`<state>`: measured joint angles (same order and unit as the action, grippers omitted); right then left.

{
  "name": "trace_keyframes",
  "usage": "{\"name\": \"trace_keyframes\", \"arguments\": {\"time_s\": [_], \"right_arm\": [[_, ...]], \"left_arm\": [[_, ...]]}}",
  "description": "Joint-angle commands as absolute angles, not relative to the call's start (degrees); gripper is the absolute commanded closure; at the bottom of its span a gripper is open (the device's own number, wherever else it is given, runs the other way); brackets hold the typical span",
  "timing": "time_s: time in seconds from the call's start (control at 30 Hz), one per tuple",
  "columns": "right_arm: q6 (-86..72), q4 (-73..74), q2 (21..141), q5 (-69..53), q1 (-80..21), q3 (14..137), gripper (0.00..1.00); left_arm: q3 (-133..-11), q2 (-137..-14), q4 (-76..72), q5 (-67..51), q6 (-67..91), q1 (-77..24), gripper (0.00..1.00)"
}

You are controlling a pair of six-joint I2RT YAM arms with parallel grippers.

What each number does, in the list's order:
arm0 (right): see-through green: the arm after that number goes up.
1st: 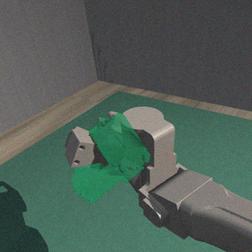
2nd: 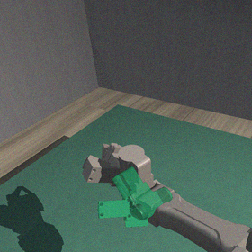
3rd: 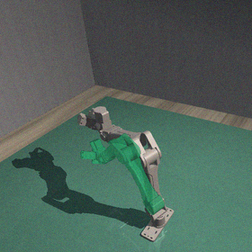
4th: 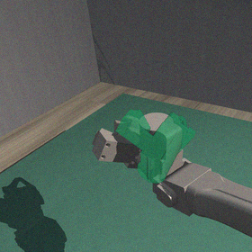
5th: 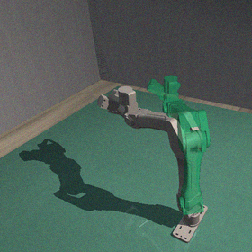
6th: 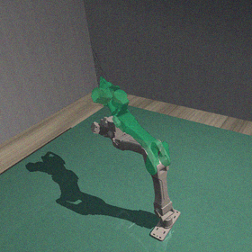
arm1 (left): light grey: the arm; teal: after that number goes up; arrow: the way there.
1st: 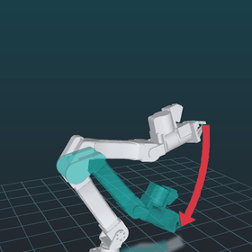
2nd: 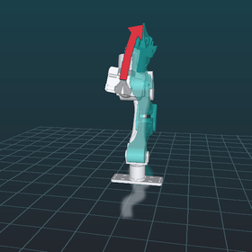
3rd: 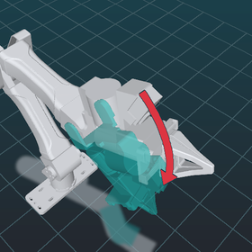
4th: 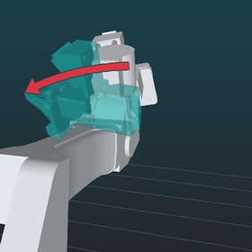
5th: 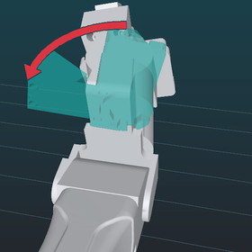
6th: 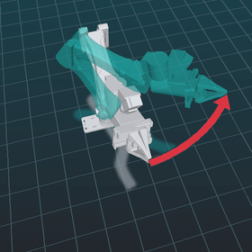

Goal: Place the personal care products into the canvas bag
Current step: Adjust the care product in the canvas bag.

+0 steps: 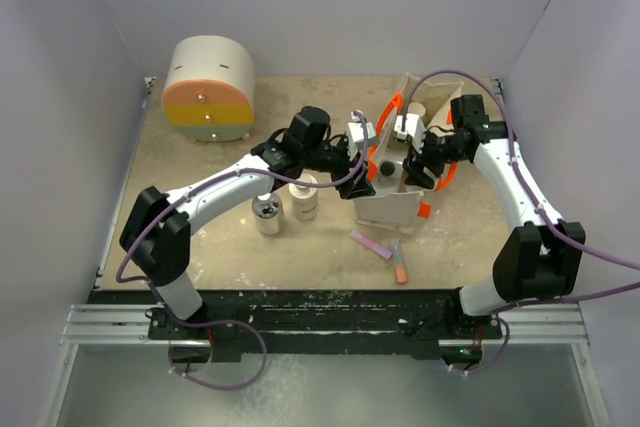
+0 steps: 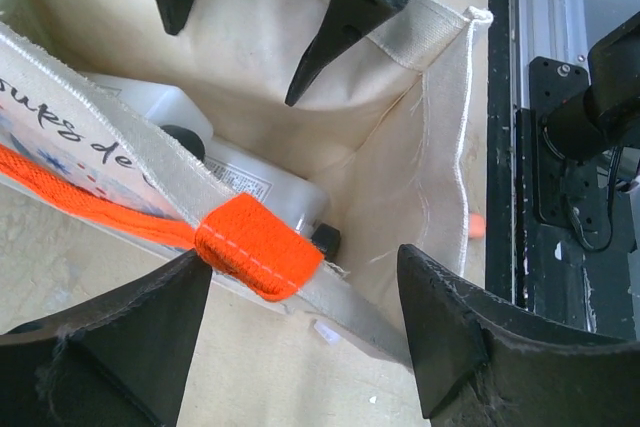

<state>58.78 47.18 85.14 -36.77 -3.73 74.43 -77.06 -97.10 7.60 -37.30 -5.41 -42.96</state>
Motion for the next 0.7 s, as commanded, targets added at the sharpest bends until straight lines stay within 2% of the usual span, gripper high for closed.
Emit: {"name": "trace_keyframes", "arguments": {"time_s": [0.0, 0.2, 0.33, 0.67], "right_arm": [[63.7, 45.0, 84.9, -34.4, -3.5, 72.0, 0.23], [62.7, 37.4, 84.1, -35.2, -4.3, 69.5, 0.09], [61.3, 35.8, 86.0, -35.1, -6.6, 70.2, 0.03], [55.7, 30.0, 93.6, -33.4, -10.3, 74.2, 0.04]], "left_arm": [[-75.3, -99.9, 10.9, -37.3, -9.1, -43.4, 0.23], [-75.2, -100.6, 10.9, -37.0, -9.4, -43.4, 0.23], [-75.2, -101.1, 10.0, -36.6, -8.8, -43.4, 0.22], [-75.5, -100.3, 8.4, -35.4, -6.0, -43.3, 0.22]]}}
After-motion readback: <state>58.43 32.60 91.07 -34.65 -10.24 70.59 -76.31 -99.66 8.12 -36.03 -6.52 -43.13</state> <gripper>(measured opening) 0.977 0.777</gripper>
